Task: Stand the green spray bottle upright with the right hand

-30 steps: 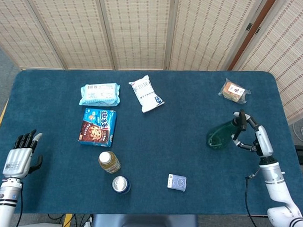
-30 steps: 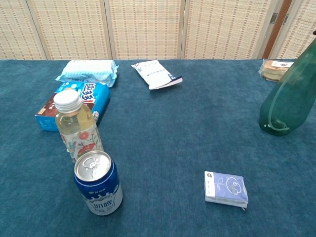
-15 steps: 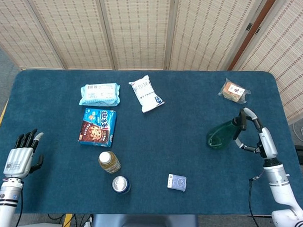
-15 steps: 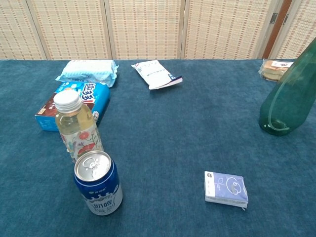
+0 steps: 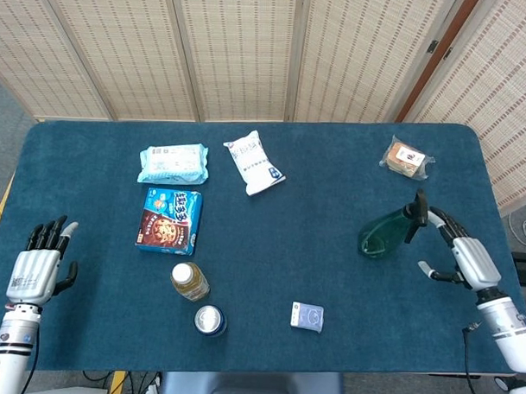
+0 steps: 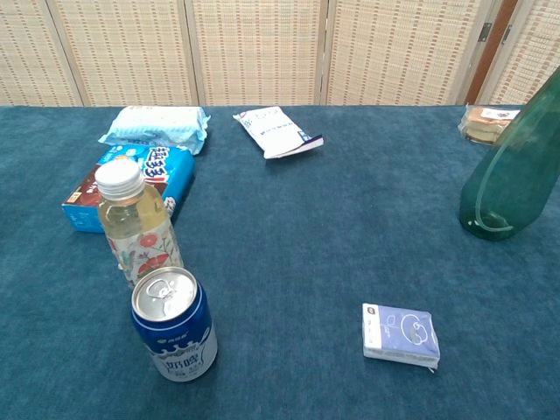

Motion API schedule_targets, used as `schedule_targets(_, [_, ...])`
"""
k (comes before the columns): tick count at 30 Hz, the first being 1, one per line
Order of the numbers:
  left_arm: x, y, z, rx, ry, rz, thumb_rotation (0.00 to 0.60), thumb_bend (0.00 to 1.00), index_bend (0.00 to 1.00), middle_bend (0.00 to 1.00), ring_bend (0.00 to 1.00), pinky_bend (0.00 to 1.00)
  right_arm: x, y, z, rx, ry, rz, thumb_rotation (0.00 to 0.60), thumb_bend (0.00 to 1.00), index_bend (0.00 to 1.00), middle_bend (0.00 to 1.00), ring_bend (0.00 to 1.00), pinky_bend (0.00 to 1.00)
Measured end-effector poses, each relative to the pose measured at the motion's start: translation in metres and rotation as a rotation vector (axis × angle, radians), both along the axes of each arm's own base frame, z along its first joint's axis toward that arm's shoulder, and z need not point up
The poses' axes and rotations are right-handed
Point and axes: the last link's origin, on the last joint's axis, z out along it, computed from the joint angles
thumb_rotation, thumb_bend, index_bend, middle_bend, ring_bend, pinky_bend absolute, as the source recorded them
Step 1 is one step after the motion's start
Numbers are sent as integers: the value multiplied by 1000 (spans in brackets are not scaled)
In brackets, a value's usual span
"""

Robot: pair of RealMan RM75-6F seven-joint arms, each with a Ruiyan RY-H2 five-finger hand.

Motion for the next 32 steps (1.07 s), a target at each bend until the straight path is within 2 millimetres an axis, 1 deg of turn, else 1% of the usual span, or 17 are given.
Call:
schedule_targets(9, [5, -1, -3, -20, -3, -6, 600, 506, 46, 0, 0, 0, -10, 27, 23, 22, 399, -50, 600, 236, 39, 14, 0, 120])
schedule_targets(13, [8, -2, -4, -24, -10, -16, 600, 506, 47, 0, 0, 0, -16, 40, 33, 13, 517, -83, 600, 238, 39, 16, 0, 120])
schedule_targets(15, [9, -2, -4, -28, -5, -15, 600, 506, 46, 0, 0, 0, -19, 45, 34, 7, 529, -95, 600, 238, 39, 15, 0, 120])
schedule_targets(25, [20, -9, -4, -15, -1, -32, 600, 505, 46, 0, 0, 0, -25, 54, 36, -19, 500, -83, 600, 239, 39, 16, 0, 120])
schedule_targets(32, [24, -9, -11, -33, 14, -44, 600, 505, 46, 0, 0, 0, -34, 57, 41, -30, 467, -108, 600, 239, 39, 16, 0, 120])
